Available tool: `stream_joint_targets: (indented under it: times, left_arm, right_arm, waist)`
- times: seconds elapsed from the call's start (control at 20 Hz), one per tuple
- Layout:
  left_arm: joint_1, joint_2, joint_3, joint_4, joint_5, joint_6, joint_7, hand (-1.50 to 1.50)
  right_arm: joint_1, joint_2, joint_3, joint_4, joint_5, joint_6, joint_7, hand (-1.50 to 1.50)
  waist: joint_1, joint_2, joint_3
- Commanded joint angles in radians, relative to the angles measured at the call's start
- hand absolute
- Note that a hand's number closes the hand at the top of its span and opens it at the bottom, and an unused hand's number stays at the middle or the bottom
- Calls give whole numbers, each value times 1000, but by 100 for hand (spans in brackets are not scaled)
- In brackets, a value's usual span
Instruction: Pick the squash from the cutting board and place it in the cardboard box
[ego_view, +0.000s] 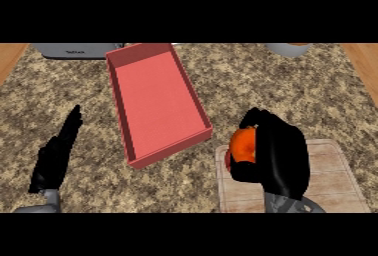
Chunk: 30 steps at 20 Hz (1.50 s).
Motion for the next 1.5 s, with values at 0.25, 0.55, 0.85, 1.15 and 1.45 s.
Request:
stream_joint_targets:
  times: [0.25, 0.55, 0.85, 1.15, 1.45]
  left_arm:
    - [-8, 35, 18, -57, 12, -36, 66, 0]
    - [-32, -4, 1, 27, -14, -14, 7, 0]
    - [-40, -8, 5, 86, -8, -31, -59, 0]
    - [-12, -50, -35, 53, -63, 21, -60, 0]
    - [-13, -21, -28, -4, -24, -38, -8, 0]
  right_arm:
    - [-300, 20, 90, -53, -182, -82, 111, 150]
    - [-625, 21, 4, 258, -310, -188, 134, 150]
    - [-840, 21, -51, 587, -396, -293, 103, 150]
    - [-906, 21, -43, 892, -502, -421, -11, 150]
    - [-1063, 21, -47, 1186, -641, -478, -73, 150]
  waist:
    - [10, 1, 0]
    - [14, 4, 0]
    - [23, 9, -1]
    - [33, 12, -1]
    - [68, 18, -1]
